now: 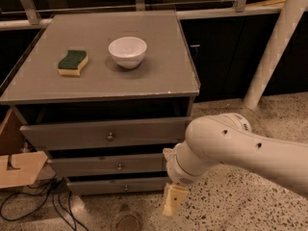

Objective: Open middle drawer

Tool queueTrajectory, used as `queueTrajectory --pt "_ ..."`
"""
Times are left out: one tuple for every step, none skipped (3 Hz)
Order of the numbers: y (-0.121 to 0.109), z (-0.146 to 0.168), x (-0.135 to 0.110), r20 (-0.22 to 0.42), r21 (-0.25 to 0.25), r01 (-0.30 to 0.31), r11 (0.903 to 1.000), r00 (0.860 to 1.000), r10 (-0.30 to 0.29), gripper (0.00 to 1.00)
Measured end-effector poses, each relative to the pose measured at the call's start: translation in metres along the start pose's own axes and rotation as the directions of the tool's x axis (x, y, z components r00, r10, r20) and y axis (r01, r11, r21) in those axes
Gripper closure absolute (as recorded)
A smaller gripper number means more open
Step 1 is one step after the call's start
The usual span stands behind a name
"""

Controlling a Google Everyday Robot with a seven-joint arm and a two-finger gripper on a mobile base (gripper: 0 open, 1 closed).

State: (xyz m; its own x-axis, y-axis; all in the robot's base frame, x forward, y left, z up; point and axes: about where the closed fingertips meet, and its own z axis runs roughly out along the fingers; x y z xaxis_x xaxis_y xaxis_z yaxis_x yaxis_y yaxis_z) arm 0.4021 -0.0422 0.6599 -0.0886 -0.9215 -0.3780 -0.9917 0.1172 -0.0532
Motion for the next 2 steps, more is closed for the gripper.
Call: queueTrajectory --pt "0.000 0.000 0.000 0.000 0.000 0.000 1.0000 1.000 0.000 0.00" --pt "0.008 0.026 0.002 0.003 -0.020 -0.005 0.9998 1.000 0.005 0.00"
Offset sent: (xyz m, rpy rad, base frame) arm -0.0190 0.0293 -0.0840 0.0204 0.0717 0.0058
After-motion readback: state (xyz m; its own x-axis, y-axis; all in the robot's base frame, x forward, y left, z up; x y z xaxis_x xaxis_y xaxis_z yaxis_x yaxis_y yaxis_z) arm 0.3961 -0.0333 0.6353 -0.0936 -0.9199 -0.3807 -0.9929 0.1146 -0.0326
